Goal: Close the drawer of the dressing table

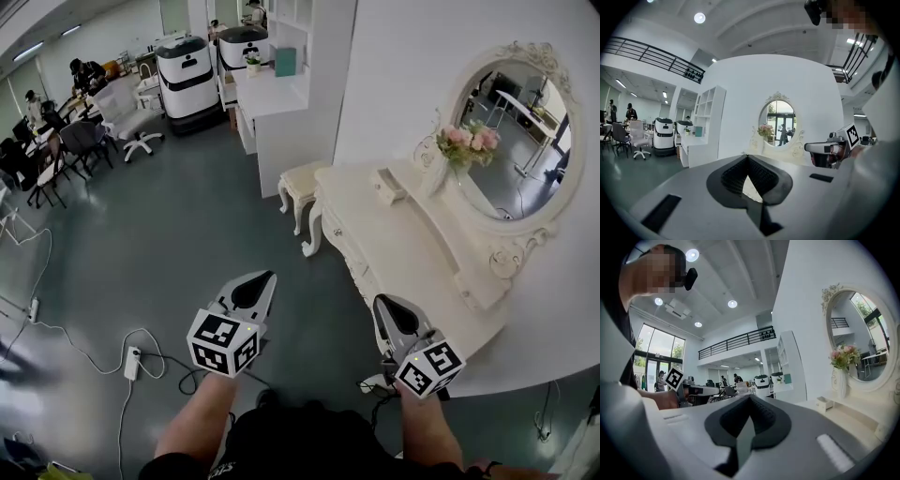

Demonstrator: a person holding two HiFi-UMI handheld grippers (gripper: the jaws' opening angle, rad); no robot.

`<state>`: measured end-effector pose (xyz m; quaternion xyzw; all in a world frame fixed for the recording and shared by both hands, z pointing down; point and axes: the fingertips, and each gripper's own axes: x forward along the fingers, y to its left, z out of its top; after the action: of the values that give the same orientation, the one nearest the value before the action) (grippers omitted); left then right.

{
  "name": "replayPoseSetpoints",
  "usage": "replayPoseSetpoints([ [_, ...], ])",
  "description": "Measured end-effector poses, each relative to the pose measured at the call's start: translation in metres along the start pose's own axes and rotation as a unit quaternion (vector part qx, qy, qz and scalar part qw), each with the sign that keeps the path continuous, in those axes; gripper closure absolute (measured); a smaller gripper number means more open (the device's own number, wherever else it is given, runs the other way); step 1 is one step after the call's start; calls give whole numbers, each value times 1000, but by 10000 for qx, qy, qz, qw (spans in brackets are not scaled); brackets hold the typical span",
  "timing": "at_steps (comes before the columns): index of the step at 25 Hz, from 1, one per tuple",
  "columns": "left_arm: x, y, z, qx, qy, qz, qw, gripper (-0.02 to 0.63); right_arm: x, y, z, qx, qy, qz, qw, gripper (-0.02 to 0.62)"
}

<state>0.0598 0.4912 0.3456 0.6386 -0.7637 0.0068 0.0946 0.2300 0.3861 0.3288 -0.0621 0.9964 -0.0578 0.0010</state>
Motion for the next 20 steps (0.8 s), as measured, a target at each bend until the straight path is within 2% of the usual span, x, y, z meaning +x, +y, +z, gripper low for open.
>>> replayPoseSetpoints([
  [12, 21, -56, -9, -91, 115, -65, 9999, 600, -47, -26, -6, 425, -42, 186, 9989, 586],
  [20, 36, -61, -9, -142, 132, -137, 9997, 600, -53, -41, -15, 560, 52, 108, 9984, 585],
])
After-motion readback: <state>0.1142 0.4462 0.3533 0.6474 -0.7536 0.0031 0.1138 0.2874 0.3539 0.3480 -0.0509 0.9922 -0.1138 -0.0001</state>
